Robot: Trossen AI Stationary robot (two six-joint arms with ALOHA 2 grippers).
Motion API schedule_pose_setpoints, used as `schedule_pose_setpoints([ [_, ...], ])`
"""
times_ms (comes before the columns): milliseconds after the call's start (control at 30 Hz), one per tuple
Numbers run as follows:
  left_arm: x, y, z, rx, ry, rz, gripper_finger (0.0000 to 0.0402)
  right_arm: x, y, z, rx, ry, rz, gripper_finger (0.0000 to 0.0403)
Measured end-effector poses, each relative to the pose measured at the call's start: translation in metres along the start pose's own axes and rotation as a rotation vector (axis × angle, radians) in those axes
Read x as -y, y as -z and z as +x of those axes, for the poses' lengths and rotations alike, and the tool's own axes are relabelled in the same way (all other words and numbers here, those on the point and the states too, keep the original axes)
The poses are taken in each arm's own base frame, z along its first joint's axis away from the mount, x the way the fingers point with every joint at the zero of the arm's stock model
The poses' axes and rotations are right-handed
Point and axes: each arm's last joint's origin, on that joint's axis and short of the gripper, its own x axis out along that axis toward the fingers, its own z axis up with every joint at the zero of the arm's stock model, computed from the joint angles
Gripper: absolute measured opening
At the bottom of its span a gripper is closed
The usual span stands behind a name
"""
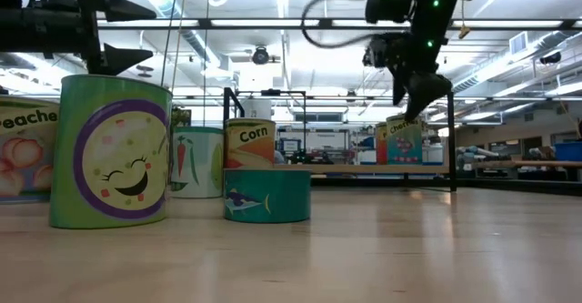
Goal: Pick and place cans onto a shelf
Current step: Put the canned corn on the shelf
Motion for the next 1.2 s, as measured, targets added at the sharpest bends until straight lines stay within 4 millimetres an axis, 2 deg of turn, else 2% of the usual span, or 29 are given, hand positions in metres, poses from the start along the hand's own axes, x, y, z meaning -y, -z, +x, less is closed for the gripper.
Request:
schedule_pose_setpoints([
  [167,-0.001,0.003,0.000,-0.029,-0.008,0.074,0.0396,-0.014,-0.021,-0.011,0.233,-0.173,0.108,0.0382],
  [300,-0.002,0.007,0.000,-0.062,-0.018,0.095,0.0396,-0.027,-0.041,-0.011,0.373,-0.297,0.148,0.0382],
  [600,-0.004,0.013,-0.001,-0.125,-0.006,0.106,0.0396,-0.075,-0.083,0.023,0.417,-0.457,0.082,0.0382],
  [900,-0.004,0.012,-0.001,-0.117,-0.010,0.115,0.0396,-0.083,-0.132,0.044,0.463,-0.575,0.068,0.0393],
  [1200,-0.004,0.012,-0.001,-0.115,-0.009,0.112,0.0396,-0.089,-0.161,0.059,0.492,-0.615,0.017,0.0399],
])
